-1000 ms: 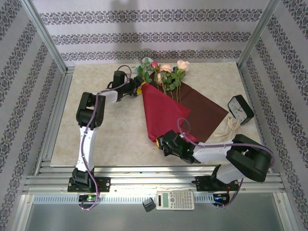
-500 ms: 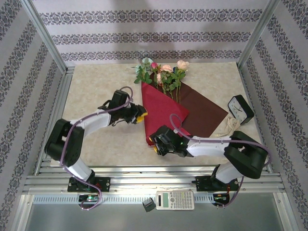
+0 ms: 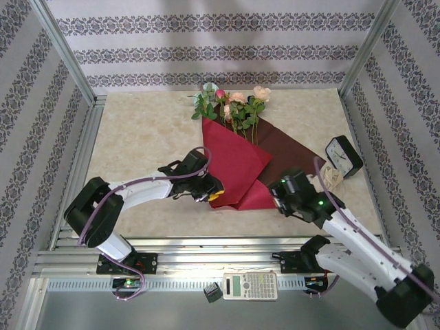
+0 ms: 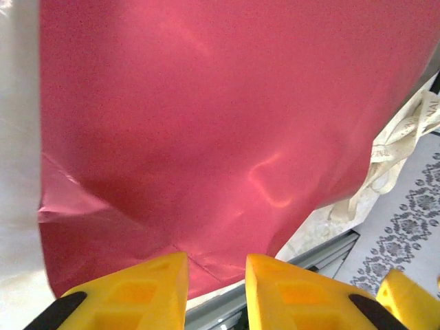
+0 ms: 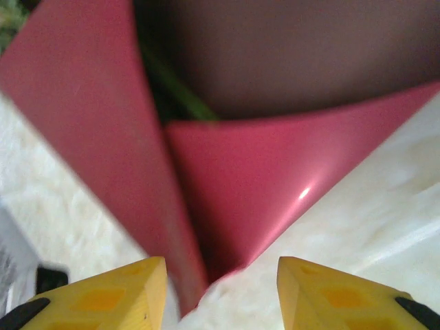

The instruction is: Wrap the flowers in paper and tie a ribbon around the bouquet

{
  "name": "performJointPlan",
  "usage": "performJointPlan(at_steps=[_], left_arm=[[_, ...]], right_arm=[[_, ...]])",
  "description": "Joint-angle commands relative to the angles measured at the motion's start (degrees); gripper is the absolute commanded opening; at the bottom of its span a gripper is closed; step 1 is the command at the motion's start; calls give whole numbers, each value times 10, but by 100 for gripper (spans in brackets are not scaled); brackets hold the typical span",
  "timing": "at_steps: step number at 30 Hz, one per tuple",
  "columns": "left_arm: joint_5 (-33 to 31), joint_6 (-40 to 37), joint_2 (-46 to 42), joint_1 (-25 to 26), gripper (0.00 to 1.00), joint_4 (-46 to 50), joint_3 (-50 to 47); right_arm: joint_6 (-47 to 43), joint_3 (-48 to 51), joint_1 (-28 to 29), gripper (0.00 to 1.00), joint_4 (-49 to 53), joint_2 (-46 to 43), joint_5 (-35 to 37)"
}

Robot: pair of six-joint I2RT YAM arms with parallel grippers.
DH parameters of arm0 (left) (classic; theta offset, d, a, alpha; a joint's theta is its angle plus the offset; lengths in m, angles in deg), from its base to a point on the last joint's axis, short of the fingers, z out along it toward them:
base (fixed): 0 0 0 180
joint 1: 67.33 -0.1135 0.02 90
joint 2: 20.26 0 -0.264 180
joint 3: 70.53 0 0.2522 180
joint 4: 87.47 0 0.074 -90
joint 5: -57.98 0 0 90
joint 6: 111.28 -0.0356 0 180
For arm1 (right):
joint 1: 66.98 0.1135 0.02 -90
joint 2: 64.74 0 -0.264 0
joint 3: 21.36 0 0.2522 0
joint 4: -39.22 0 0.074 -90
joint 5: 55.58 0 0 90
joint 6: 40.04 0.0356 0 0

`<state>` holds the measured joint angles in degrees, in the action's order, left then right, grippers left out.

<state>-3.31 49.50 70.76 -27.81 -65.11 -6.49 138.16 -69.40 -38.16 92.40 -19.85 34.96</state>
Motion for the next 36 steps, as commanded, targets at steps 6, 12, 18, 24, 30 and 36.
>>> performJointPlan(at_steps=[6, 12, 18, 24, 30, 36], left_arm=[[-18, -43, 53, 35, 27, 36, -27], [-32, -80, 59, 35, 27, 77, -8], [-61, -89, 3, 35, 30, 157, 70], [-24, -60, 32, 44, 29, 123, 113], [-12, -24, 88, 67, 26, 54, 95], [-7, 0, 133, 85, 24, -5, 69]], right_arm=[[-172, 74, -193, 49, 72, -13, -124], [-175, 101, -228, 51, 41, 4, -152], [-161, 116, -256, 52, 5, 5, -173], [-129, 128, -267, 52, -46, 17, -189], [-72, 169, -268, 50, -115, 34, -205], [-72, 183, -268, 37, -133, 50, -202]])
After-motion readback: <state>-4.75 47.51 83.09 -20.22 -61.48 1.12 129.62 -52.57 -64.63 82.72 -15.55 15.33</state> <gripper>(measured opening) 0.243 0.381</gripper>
